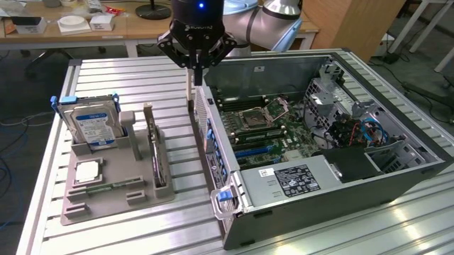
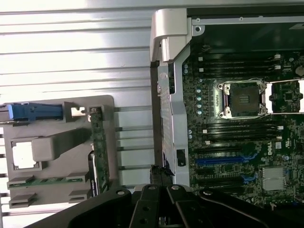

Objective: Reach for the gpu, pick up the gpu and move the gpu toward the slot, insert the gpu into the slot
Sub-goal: 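Reach for the gpu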

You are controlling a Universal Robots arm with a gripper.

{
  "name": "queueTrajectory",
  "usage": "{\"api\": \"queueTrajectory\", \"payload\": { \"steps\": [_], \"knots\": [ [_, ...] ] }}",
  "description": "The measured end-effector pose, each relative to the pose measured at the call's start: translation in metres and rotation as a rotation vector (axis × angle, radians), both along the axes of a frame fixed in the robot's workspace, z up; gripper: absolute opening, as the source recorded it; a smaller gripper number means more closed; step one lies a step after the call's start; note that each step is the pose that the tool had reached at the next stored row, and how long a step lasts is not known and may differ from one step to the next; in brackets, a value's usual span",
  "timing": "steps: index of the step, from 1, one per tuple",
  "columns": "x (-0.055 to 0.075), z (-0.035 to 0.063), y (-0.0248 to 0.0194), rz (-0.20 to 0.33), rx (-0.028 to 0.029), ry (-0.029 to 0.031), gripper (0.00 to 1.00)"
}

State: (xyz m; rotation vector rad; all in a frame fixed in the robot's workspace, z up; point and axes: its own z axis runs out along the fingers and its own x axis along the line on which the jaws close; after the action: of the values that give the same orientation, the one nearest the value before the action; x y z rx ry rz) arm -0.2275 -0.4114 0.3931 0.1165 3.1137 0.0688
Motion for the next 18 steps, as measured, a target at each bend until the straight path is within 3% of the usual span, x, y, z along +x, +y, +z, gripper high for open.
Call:
{"api": "queueTrajectory", "payload": {
  "steps": [18],
  "knots": [
    [-0.0057,0.0,-0.0015,0.0,0.0,-0.0001,0.1]
  ]
}}
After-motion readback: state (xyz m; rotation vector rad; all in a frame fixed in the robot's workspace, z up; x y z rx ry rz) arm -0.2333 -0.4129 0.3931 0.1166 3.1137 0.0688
